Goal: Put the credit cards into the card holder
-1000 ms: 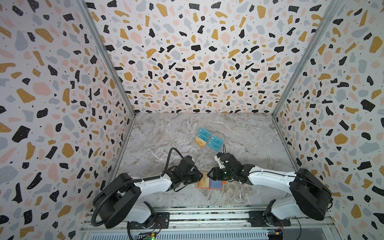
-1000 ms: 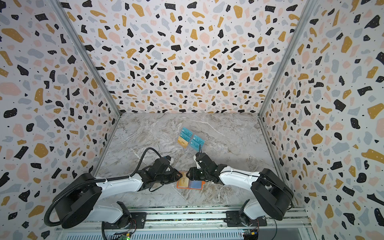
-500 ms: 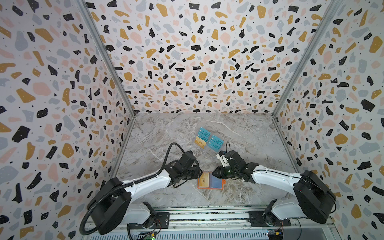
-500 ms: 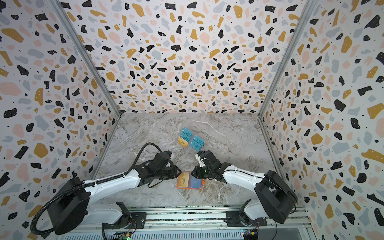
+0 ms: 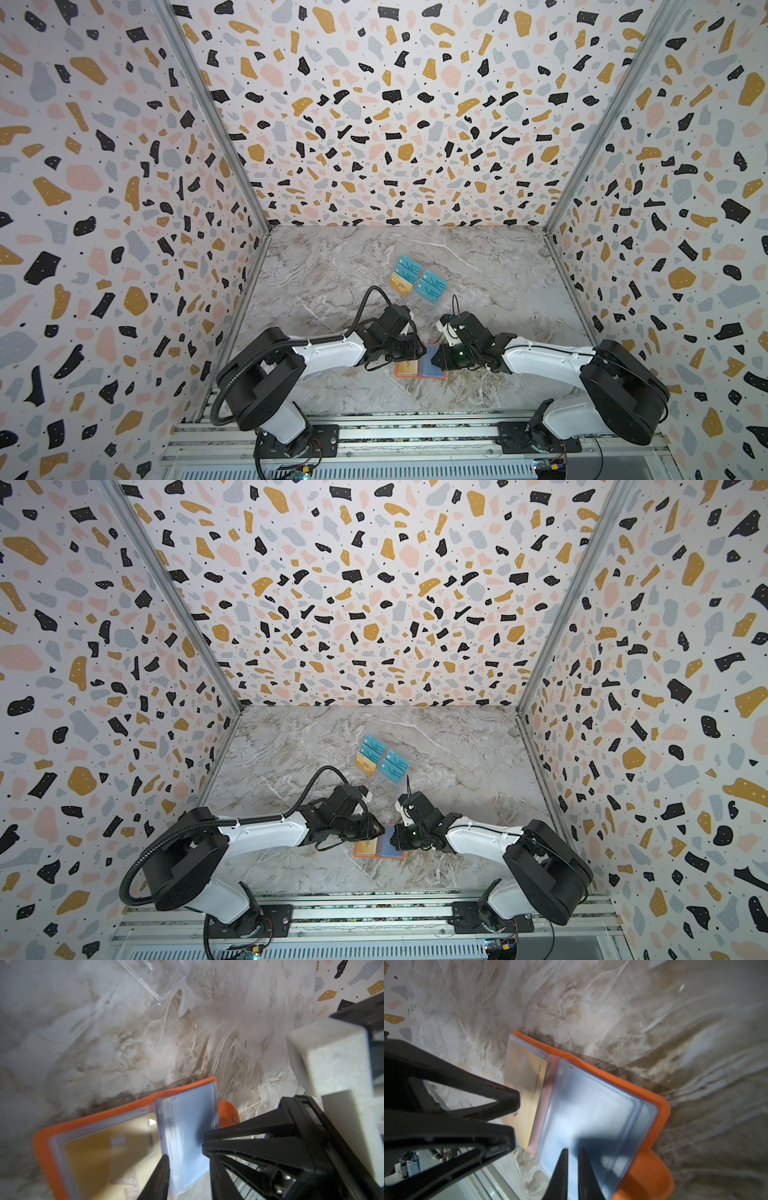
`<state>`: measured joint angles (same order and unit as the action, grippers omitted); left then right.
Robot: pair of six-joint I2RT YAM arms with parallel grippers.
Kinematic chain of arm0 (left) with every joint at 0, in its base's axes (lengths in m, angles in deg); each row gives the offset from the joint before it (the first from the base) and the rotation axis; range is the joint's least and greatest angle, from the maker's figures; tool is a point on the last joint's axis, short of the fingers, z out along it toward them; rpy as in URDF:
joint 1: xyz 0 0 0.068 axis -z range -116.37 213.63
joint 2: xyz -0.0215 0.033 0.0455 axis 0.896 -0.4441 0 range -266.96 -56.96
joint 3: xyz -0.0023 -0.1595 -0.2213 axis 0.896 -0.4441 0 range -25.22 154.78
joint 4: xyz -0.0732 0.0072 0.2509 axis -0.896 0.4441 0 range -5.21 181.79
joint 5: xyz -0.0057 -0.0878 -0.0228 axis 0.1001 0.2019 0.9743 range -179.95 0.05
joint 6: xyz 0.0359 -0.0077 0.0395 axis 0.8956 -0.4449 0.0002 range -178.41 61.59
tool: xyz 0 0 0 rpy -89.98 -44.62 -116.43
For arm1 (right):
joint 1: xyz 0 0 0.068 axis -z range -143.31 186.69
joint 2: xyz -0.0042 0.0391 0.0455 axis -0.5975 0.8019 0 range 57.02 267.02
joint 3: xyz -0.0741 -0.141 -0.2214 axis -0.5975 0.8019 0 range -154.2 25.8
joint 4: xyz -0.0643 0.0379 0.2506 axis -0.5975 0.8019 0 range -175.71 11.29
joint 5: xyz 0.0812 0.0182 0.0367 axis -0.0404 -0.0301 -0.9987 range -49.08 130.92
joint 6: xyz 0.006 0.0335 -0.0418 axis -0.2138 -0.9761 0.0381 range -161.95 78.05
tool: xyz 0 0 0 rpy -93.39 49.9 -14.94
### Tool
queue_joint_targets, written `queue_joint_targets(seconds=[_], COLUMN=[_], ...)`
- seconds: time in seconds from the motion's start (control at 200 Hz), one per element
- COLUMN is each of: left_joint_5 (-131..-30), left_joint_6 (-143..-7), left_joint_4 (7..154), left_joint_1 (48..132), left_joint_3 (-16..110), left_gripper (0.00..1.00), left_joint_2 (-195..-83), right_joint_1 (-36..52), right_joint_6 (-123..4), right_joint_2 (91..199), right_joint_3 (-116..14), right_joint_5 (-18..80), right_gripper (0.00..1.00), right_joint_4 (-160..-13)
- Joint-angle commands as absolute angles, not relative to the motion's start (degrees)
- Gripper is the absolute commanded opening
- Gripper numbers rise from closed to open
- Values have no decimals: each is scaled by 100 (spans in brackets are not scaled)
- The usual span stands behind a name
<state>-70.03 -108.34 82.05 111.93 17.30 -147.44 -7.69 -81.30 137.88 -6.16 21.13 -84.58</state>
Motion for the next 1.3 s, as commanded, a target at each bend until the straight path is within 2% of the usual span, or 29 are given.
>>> queue_joint_targets(seconds=[0.0, 0.951, 1.291], left_joint_5=[-6757, -6433, -5963], left_joint_6=[-10783, -11262, -12189], left_joint_4=[8053, 7302, 5584], left_joint_1=[11235, 11229, 11217], left_joint_3=[1957, 1642, 882], left_gripper=[35, 36, 37], left_joint_2=[-14957, -15436, -15383], right_joint_1=[-791, -761, -755], right_joint_6=[-8018, -8072, -8150], right_joint_2=[13849, 13888, 13853], right_joint_3=[-580, -487, -461], right_joint_5=[2296, 2361, 2319], right_gripper=[13, 13, 12], right_joint_4=[-8266, -8354, -8506])
